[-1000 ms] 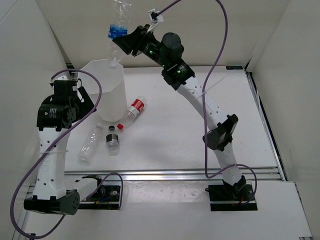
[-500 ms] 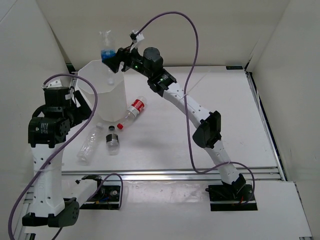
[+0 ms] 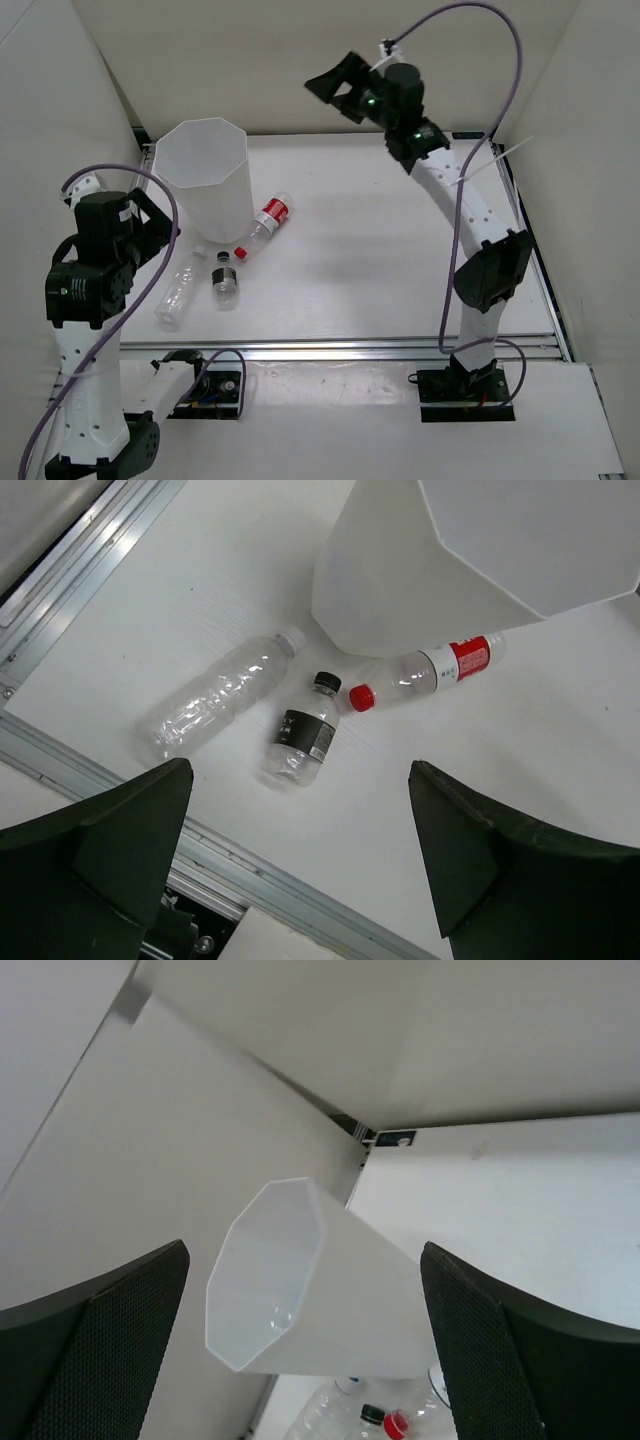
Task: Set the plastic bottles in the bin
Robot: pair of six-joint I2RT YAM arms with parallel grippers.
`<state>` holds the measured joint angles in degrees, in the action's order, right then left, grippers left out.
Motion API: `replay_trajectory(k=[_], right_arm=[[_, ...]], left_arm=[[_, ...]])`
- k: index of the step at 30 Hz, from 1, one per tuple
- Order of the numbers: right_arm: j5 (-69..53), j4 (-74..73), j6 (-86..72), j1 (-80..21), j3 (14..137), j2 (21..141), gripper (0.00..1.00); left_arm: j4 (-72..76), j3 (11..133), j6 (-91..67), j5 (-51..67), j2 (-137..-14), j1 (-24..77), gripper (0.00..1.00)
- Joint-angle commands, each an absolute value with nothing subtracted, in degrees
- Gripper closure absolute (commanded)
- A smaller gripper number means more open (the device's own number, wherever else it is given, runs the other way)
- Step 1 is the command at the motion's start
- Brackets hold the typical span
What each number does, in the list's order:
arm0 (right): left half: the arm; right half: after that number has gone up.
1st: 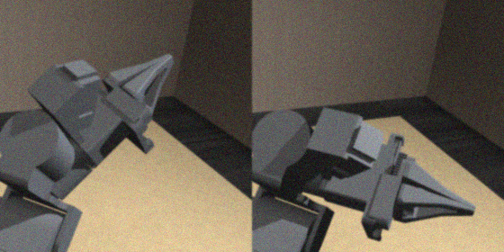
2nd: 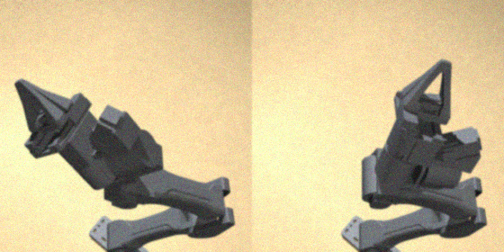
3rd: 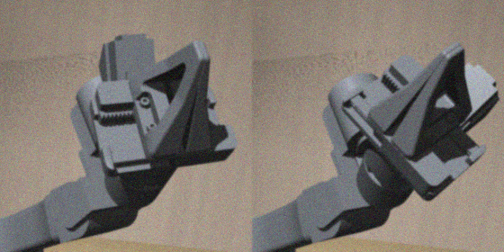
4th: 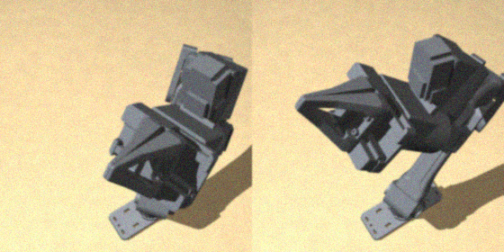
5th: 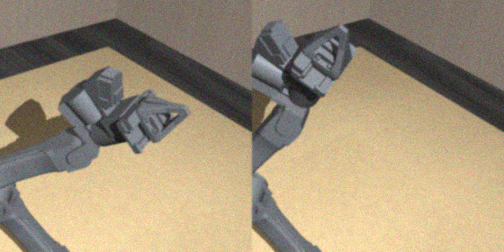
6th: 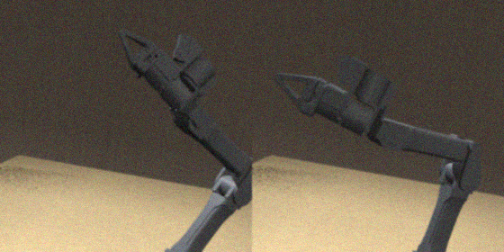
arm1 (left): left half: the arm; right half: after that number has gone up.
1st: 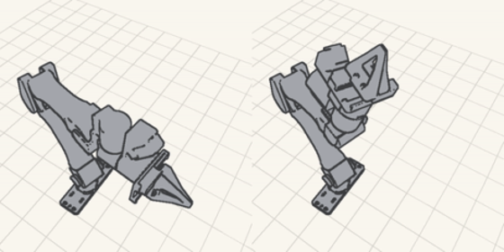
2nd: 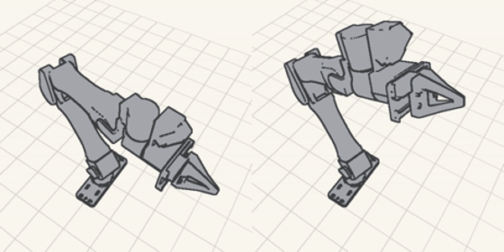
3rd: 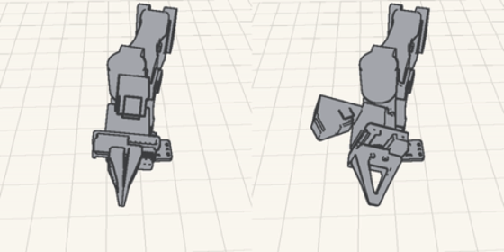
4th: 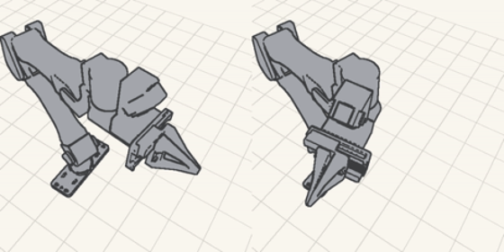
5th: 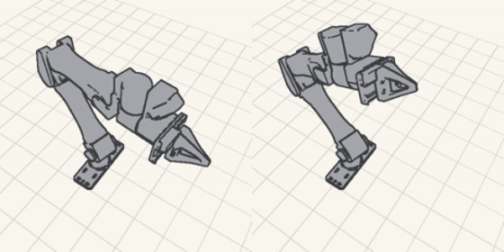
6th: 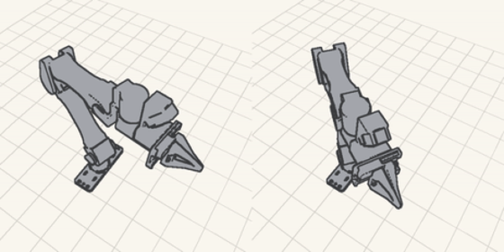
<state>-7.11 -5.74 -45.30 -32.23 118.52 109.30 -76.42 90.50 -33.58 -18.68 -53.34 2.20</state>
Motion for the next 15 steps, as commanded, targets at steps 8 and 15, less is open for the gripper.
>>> replay_trajectory(k=[8,15], right_arm=[[-33.0,-9.3,-74.2,-25.9,105.8,126.3,0.00],[-36.8,-13.9,-73.4,-25.4,115.9,138.1,0.00]], left_arm=[[-70.1,78.6,-47.3,-20.7,-47.2,1.8,0.00],[-71.5,77.7,-51.8,-21.4,-49.0,1.8,0.00]])
